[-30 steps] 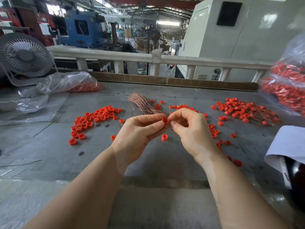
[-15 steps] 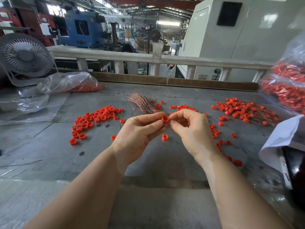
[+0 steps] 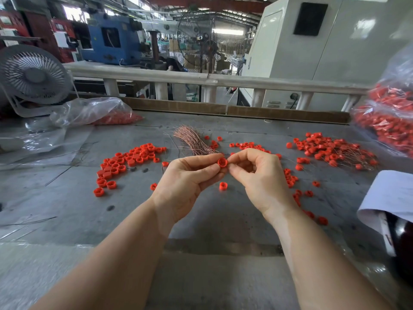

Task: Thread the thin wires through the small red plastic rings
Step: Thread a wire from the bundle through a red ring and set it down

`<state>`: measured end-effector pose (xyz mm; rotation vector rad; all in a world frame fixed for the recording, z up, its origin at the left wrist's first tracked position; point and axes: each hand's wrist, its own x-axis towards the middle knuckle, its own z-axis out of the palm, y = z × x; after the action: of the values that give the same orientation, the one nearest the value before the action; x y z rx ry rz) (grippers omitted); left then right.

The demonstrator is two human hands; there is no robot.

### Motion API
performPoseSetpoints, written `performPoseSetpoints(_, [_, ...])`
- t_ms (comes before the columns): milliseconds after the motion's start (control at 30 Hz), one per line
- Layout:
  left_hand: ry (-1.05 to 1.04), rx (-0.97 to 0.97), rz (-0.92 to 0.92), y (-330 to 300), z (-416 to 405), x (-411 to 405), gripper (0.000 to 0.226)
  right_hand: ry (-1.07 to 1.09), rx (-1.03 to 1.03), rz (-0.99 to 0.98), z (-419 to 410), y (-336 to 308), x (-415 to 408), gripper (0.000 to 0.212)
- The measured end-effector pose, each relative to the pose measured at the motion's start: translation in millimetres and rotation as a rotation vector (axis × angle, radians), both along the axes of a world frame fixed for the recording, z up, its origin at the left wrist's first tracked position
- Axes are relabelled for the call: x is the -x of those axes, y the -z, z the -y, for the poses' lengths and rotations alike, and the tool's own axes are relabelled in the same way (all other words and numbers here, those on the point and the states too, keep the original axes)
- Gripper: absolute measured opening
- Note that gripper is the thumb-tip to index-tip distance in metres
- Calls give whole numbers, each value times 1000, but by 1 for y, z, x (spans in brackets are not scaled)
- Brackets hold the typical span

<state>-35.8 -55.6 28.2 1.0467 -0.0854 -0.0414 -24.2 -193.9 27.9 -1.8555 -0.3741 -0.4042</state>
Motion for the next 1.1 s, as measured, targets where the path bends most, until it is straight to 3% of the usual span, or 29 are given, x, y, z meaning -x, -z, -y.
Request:
performPoseSetpoints(433, [41,72,-52,-2,-2,0,24,25,-17,-4,-1,1,-1,21])
performPoseSetpoints(1100, [39,64,7,1,0,0,23,-14,-50,2,0,2,-2,24])
